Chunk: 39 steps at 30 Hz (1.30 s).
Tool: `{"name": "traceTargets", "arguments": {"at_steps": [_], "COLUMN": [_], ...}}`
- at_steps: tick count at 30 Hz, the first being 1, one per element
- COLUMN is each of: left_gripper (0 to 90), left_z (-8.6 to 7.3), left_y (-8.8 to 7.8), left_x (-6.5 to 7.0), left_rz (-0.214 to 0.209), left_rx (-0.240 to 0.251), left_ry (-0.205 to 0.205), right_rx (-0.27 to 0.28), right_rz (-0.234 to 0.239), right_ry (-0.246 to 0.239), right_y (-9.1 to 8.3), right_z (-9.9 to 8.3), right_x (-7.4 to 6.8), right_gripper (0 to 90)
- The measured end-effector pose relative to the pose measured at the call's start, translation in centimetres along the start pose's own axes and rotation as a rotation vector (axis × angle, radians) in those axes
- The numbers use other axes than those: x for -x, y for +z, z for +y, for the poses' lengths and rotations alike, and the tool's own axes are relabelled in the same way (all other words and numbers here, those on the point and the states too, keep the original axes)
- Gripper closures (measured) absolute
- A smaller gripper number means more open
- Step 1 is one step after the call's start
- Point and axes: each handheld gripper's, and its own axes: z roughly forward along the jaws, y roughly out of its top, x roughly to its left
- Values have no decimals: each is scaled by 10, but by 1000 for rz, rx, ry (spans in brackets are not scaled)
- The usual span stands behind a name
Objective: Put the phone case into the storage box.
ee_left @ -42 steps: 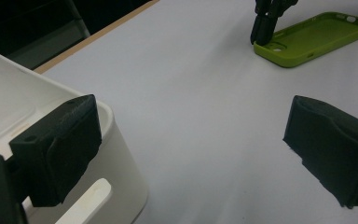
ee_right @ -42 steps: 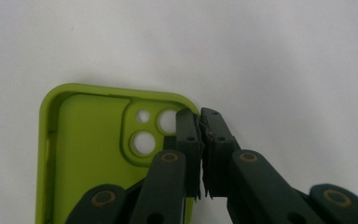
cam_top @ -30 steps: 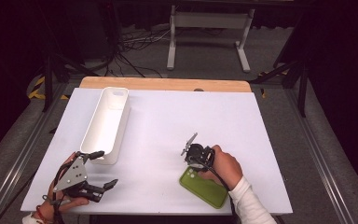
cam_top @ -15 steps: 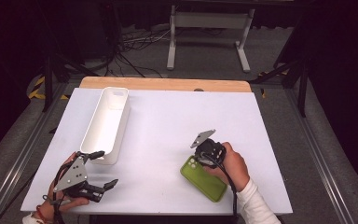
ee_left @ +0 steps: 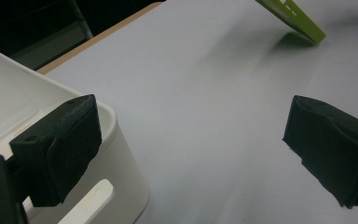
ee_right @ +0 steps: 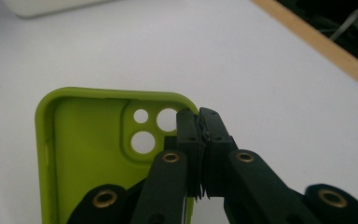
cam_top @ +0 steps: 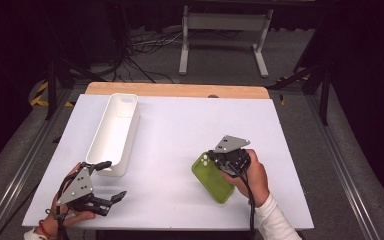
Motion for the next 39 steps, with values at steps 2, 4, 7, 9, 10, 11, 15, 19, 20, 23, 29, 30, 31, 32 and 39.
{"name": "traceTargets", "arguments": {"at_steps": [2,4,7,9,10,11,15,19,20,23,29,30,31,32,39], "left_gripper": [49,52,63,66,68,69,70,70,71,75,90,92,95,98,110], "left_z": [0,0,2,3,4,4,9,20,22,31,52,52,58,60,75], "left_y": [0,0,1,1,2,2,6,15,17,25,47,47,54,58,83], "left_x": [0,0,0,0,0,0,2,4,3,5,11,11,13,14,28], "left_rz": [2,8,31,41,49,49,56,50,48,33,-11,-11,-19,-17,-35], "left_rx": [1,2,9,14,15,15,15,32,28,44,76,76,80,82,92], "left_ry": [-9,-11,-21,-35,-35,-35,-29,-42,-34,-41,-61,-61,-66,-70,-82], "right_rx": [40,73,111,139,156,166,201,225,242,263,287,293,294,297,329], "right_rz": [-17,-37,-59,-74,-84,-90,-112,-128,-136,-146,-161,-166,-163,-161,-171], "right_ry": [18,29,39,54,62,68,80,88,91,94,83,82,82,81,78], "right_y": [-3,-5,-8,-10,-11,-12,-14,-13,-13,-12,-4,-3,-2,-1,10], "right_z": [0,0,0,0,1,1,3,5,6,9,15,16,17,17,22], "right_x": [2,3,4,5,5,5,5,3,2,0,-9,-11,-12,-14,-26], "right_gripper": [883,883,883,884,883,883,883,883,883,884,884,884,883,884,883]}}
